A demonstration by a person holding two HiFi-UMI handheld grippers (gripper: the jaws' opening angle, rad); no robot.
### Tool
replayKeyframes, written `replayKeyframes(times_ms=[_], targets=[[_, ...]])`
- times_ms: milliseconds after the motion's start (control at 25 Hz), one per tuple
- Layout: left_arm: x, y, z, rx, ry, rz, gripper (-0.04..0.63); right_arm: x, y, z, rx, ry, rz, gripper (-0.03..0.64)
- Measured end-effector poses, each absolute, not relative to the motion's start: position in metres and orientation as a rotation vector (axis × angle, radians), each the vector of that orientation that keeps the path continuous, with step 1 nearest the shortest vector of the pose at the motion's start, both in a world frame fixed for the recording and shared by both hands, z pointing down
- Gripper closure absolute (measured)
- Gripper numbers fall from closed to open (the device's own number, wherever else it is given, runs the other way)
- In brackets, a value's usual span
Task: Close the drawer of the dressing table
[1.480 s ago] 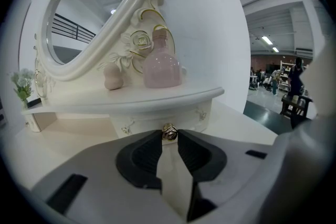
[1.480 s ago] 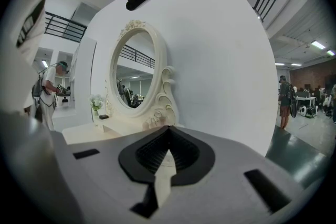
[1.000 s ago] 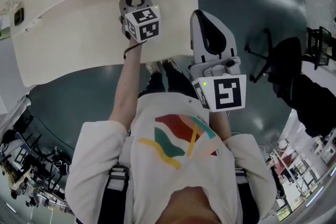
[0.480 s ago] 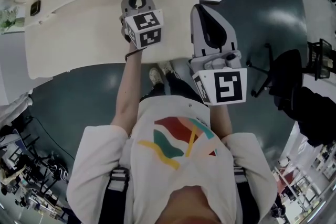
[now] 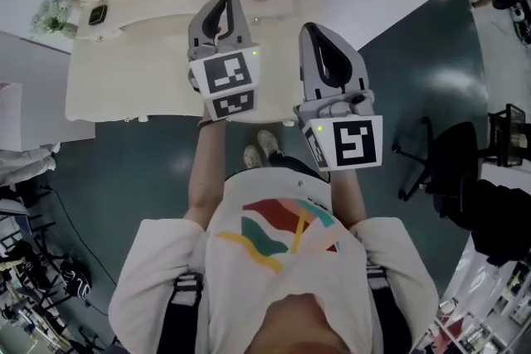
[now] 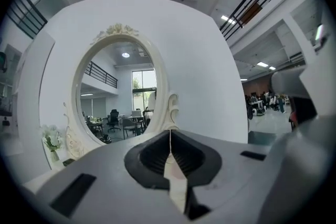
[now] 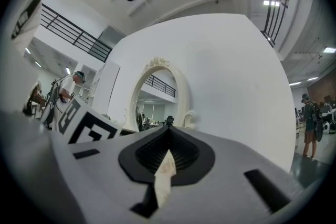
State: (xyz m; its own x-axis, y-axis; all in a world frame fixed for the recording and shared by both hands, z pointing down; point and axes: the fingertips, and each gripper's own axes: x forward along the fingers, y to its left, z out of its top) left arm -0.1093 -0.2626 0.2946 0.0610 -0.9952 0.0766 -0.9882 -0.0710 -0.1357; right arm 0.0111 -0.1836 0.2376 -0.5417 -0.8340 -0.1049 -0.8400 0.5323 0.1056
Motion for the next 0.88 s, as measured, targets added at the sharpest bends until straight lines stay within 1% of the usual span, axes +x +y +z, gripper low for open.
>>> replayKeyframes(times_ms=[240, 520, 880], targets=[[-0.122, -0.218, 0.237, -2.198, 2.105, -0.097, 0.589, -0.004, -0.174, 0.22, -1.417, 2.716, 0.275, 0.617], [-0.135, -0.163, 0.197, -2.131, 2.1, 0.038, 0.589, -0.018, -0.16, 0.215, -1.363, 2.731, 0.297, 0.617], [-0.13, -0.12, 0.184, -2.143, 2.096, 0.031, 0.589, -0.027, -0.146, 0.219, -1.325, 2.753, 0.29, 0.617]])
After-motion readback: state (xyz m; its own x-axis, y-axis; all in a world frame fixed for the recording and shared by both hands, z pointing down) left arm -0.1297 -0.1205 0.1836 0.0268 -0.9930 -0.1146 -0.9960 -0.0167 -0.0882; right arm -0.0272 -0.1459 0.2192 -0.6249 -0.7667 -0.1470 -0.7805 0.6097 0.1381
